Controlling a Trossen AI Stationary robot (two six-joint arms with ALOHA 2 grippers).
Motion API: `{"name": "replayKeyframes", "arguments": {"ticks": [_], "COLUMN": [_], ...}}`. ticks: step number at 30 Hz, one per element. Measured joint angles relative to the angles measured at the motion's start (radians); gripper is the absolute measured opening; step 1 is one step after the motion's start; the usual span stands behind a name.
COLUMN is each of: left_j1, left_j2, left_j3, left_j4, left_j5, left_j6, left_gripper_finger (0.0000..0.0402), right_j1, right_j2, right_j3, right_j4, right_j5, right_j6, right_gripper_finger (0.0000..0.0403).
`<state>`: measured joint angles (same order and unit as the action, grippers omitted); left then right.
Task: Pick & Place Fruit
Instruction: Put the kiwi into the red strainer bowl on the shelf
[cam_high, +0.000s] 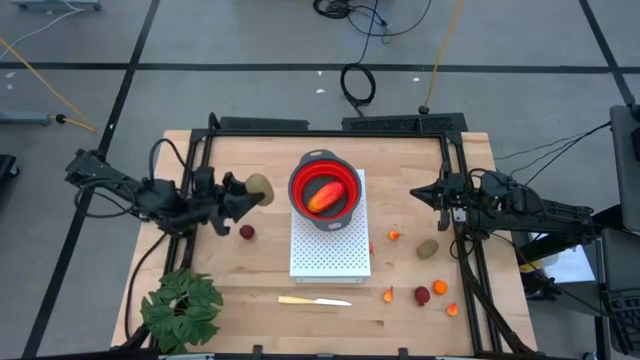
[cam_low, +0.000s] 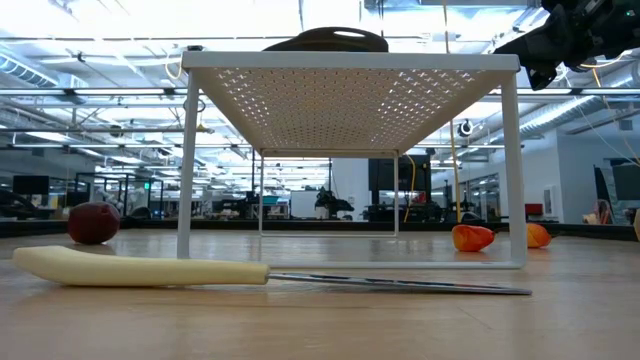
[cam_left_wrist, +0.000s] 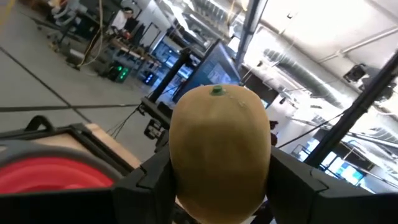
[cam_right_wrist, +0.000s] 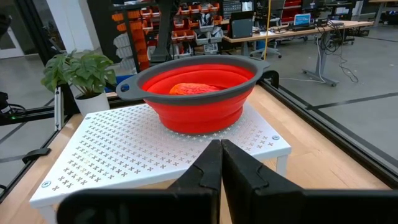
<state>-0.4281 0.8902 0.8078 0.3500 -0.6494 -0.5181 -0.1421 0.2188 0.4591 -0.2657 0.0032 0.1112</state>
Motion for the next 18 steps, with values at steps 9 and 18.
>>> {"name": "replayKeyframes", "arguments": {"ticks": [9, 18], "left_j1": [0.045, 0.112], "left_j2": [0.058, 0.157], "left_j3": [0.0, 0.0], "left_j4": [-0.066, -0.061], "left_j5": [-0.02, -0.024], "left_j6": [0.22, 0.299], "left_gripper_finger": [0.0201, 0.0191], "right_j1": [0.0, 0.0], "right_j2": [0.0, 0.0], "right_j3": [0.0, 0.0], "right_j4": [0.0, 0.0], "right_j5": [0.0, 0.0], "right_j6": [0.0, 0.0], "right_gripper_finger": [0.0004, 0.0004]}}
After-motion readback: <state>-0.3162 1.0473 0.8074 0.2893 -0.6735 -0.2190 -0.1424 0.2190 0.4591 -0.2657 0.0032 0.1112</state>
